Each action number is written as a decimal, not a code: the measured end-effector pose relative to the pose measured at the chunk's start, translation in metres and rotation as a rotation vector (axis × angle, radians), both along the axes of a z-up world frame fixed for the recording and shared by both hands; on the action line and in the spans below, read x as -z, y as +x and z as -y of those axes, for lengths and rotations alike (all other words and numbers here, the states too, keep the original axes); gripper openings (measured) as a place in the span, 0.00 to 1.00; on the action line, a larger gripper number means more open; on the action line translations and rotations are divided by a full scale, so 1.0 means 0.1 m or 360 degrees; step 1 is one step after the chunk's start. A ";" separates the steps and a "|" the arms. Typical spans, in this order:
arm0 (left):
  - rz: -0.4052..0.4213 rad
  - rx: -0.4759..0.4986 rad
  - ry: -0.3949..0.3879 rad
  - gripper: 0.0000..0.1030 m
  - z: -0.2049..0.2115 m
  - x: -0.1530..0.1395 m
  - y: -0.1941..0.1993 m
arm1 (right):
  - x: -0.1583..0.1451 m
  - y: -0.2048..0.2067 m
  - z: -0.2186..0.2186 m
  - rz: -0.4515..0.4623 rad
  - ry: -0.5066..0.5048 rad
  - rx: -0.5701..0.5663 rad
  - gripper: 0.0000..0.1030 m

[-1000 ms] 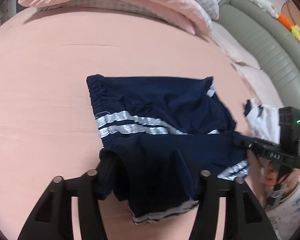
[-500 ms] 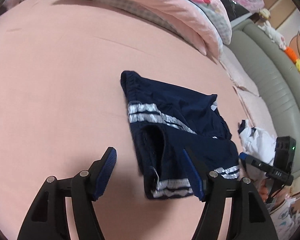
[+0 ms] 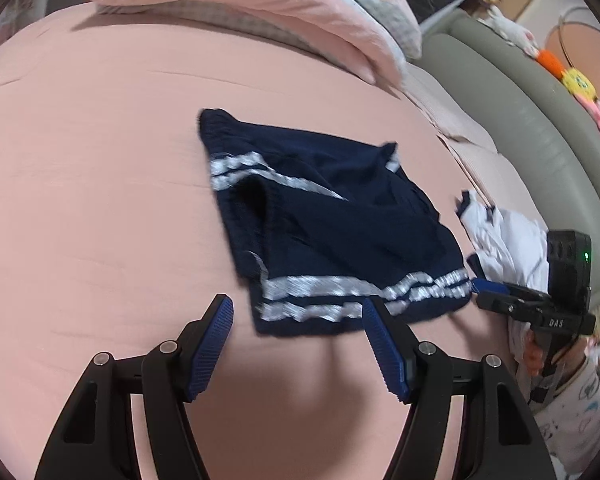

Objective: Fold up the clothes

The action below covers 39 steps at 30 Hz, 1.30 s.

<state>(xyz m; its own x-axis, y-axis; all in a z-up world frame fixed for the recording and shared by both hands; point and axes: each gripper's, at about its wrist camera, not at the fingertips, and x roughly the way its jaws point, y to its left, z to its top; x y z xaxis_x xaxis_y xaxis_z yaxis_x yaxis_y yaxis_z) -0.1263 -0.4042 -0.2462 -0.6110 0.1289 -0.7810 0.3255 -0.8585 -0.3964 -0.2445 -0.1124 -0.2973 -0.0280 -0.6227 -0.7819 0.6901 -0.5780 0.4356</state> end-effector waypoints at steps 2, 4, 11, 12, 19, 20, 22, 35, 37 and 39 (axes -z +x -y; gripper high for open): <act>-0.0001 0.0045 0.0004 0.63 -0.06 0.03 0.00 | 0.02 0.02 0.00 0.0014 -0.0005 -0.0006 0.63; -0.0002 0.0052 -0.0006 0.63 -0.10 0.04 -0.02 | 0.04 0.03 0.02 0.0006 0.0014 -0.0008 0.63; -0.0042 0.0041 0.0036 0.63 -0.12 0.04 -0.01 | 0.07 0.04 0.05 0.0015 -0.0004 -0.0030 0.63; -0.0041 0.0032 0.0041 0.63 -0.12 0.05 0.00 | 0.07 0.04 0.05 0.0015 -0.0009 -0.0033 0.63; -0.0014 -0.0019 0.0145 0.63 0.09 0.19 -0.06 | 0.13 -0.01 0.08 0.0027 -0.0017 -0.0023 0.63; -0.0030 -0.0003 0.0173 0.63 0.09 0.19 -0.07 | 0.14 -0.01 0.09 0.0032 -0.0019 -0.0024 0.63; -0.0054 0.0047 0.0224 0.63 0.06 0.19 -0.08 | 0.14 0.00 0.10 0.0031 -0.0031 -0.0033 0.63; -0.0082 0.0023 0.0167 0.23 -0.04 0.09 -0.10 | -0.10 0.09 0.08 -0.0027 -0.0211 -0.0076 0.63; -0.0090 0.0032 0.0157 0.23 -0.04 0.08 -0.12 | -0.10 0.08 0.10 -0.0023 -0.0221 -0.0078 0.63; -0.0095 0.0057 0.0153 0.23 -0.05 0.08 -0.14 | -0.07 0.06 0.15 0.0007 -0.0224 -0.0102 0.63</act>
<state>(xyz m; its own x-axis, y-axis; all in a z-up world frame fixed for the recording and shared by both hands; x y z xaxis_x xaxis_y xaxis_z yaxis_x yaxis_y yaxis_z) -0.1400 -0.3995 -0.2537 -0.6497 0.2240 -0.7264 0.2687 -0.8262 -0.4951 -0.2387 -0.1275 -0.2901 0.0188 -0.7267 -0.6867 0.7215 -0.4656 0.5124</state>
